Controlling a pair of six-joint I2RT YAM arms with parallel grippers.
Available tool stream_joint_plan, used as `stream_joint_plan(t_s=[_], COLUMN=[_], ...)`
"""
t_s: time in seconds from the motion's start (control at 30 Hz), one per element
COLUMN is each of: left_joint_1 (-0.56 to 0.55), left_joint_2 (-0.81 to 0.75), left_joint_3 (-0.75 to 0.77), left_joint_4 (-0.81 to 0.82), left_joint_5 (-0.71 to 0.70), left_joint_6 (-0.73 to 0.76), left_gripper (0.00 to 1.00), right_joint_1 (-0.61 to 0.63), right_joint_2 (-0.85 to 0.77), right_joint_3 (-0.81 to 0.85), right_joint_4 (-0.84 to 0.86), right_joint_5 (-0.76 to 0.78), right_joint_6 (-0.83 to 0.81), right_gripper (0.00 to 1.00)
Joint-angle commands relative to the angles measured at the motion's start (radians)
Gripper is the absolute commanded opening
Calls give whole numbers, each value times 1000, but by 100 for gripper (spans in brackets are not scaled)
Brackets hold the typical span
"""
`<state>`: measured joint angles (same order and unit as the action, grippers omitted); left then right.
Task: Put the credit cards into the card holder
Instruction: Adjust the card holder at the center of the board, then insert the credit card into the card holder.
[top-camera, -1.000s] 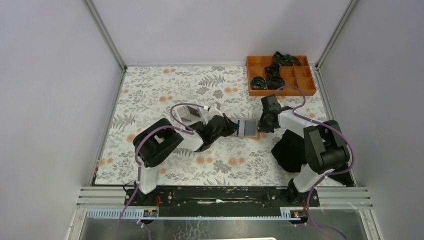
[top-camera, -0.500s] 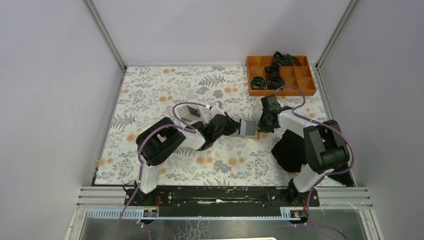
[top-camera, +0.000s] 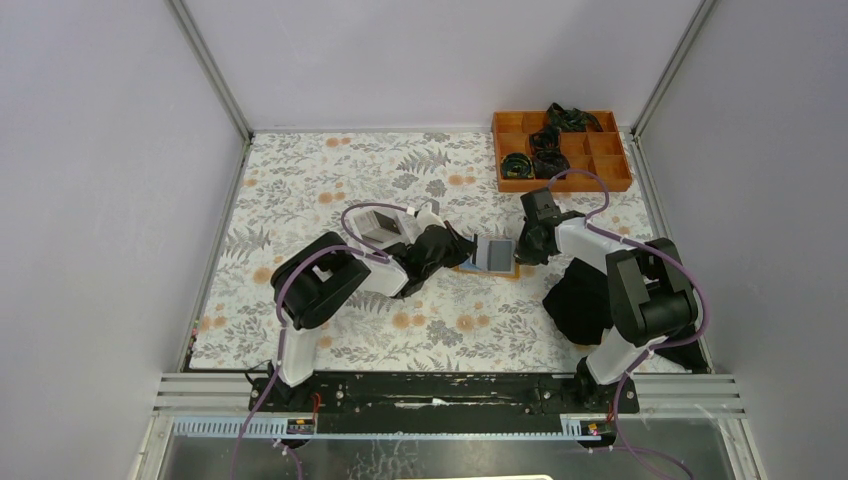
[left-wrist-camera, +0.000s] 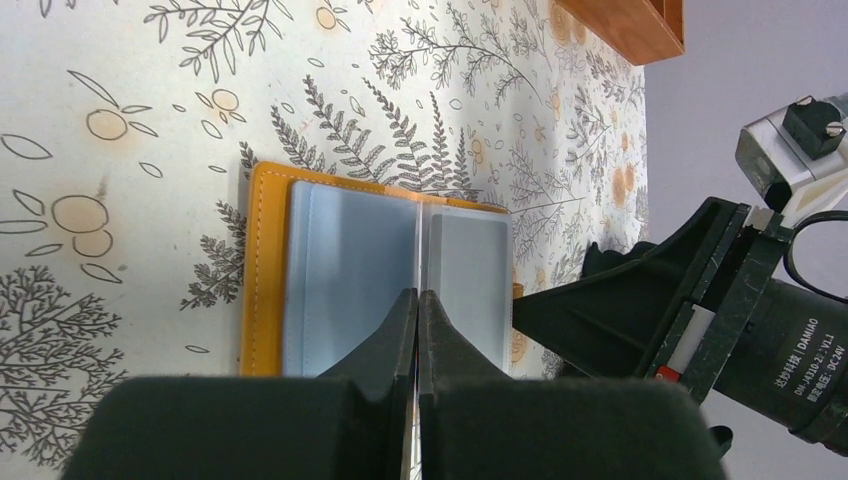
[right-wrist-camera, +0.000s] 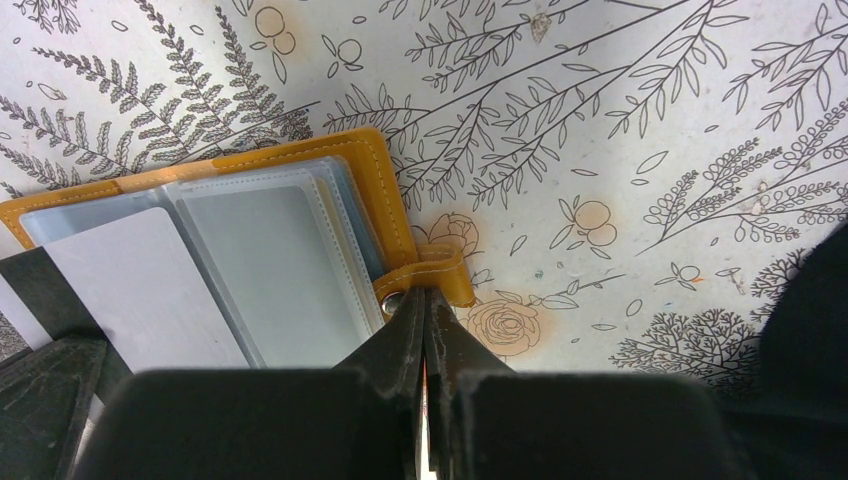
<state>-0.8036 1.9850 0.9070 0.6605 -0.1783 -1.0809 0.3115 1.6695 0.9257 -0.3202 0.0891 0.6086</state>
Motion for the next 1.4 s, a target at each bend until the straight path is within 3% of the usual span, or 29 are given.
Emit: stream_joint_plan(t_s=[0.0, 1.37], left_joint_1=[10, 9], left_joint_2=[13, 46], left_joint_3=[9, 5], left_joint_4=[65, 103], left_joint_5=[7, 38], left_joint_6=[29, 9], left_gripper=[0, 0], right_joint_1=[23, 24], right_joint_2=[85, 101], right_joint_3=[-40, -24], right_joint_4=[-69, -73], right_joint_5=[-13, -14], right_joint_6=[-8, -12], right_gripper=[0, 0])
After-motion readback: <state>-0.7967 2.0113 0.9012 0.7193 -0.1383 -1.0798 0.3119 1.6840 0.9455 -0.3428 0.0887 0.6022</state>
